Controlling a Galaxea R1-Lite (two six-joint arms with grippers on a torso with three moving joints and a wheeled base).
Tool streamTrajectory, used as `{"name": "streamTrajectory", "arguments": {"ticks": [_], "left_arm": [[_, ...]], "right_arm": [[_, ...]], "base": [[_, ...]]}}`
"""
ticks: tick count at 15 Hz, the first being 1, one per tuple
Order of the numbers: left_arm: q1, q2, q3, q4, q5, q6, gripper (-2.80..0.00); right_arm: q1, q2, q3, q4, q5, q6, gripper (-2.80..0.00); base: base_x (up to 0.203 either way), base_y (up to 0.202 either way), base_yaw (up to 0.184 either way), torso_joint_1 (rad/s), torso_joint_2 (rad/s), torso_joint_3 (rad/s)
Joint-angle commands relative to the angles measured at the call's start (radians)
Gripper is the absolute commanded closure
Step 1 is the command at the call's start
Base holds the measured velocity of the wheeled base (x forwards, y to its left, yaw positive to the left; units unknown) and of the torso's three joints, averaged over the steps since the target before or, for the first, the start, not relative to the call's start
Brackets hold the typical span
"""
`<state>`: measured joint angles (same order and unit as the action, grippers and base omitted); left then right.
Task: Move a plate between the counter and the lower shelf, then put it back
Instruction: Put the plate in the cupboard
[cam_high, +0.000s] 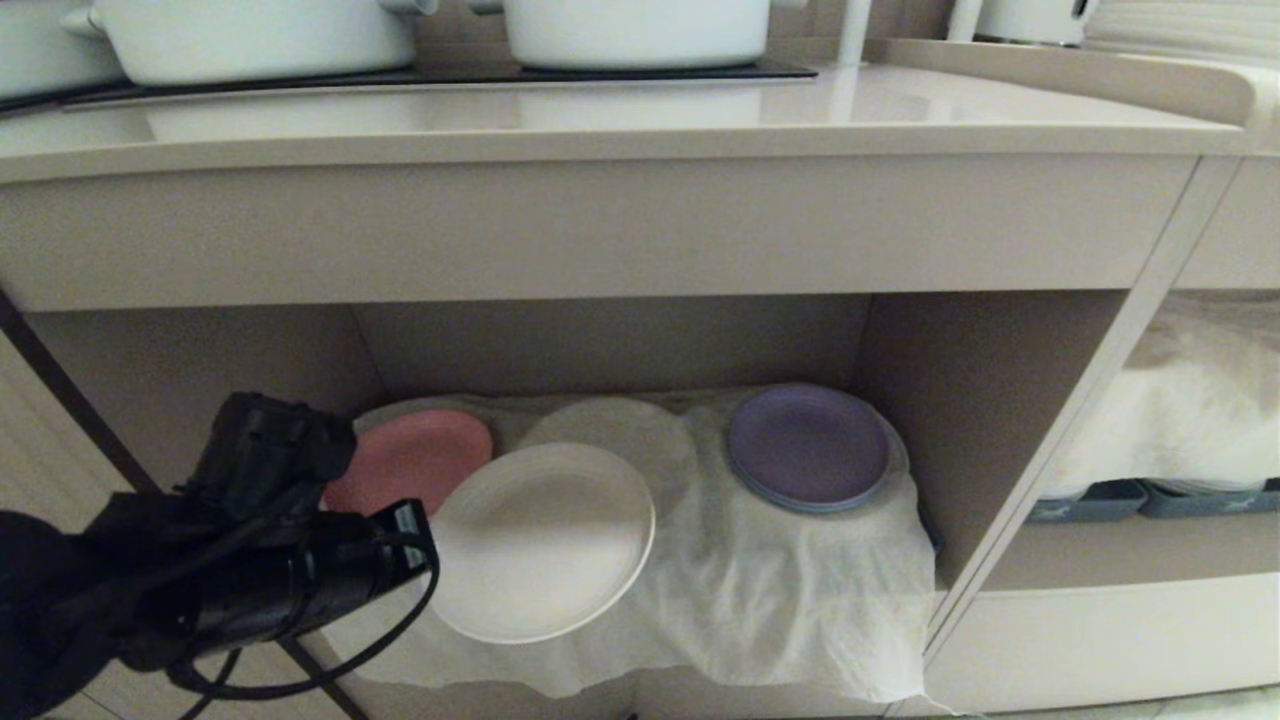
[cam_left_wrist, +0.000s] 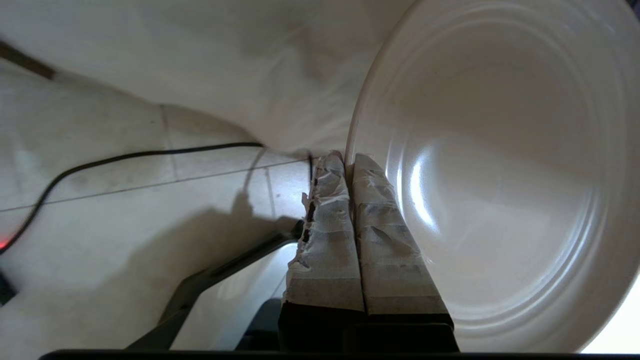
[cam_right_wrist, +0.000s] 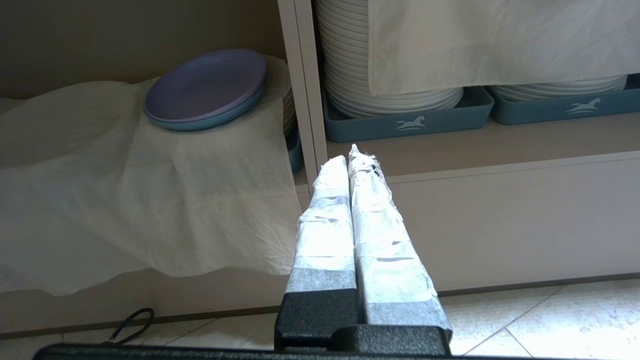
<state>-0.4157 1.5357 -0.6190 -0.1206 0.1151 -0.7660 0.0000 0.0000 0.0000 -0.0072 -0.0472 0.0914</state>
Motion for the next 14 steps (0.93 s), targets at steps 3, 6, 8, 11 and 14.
{"name": "streamTrajectory", "arguments": {"ticks": [3,6,8,11,14], "left_arm": [[-0.003,0.078,-0.01,-0.12,0.001,-0.008,0.0],[-0.003,0.124,-0.013,-0.174,0.0,-0.007,0.0],[-0.003,0.149,-0.017,-0.175,0.0,-0.007,0.0],[-0.002,0.201,-0.017,-0.23,0.003,-0.009,0.0],[-0.001,0.264,-0.018,-0.32,0.006,-0.008,0.0]], "right_arm": [[0.0,0.0,0.0,0.0,0.0,0.001,0.0],[0.0,0.0,0.0,0.0,0.0,0.001,0.0],[0.0,0.0,0.0,0.0,-0.002,0.001,0.0],[0.0,0.0,0.0,0.0,0.0,0.001,0.0],[0.0,0.0,0.0,0.0,0.0,0.001,0.0]], "base": [[0.0,0.0,0.0,0.0,0.0,0.0],[0.0,0.0,0.0,0.0,0.0,0.0],[0.0,0.0,0.0,0.0,0.0,0.0],[0.0,0.0,0.0,0.0,0.0,0.0],[0.0,0.0,0.0,0.0,0.0,0.0]]}}
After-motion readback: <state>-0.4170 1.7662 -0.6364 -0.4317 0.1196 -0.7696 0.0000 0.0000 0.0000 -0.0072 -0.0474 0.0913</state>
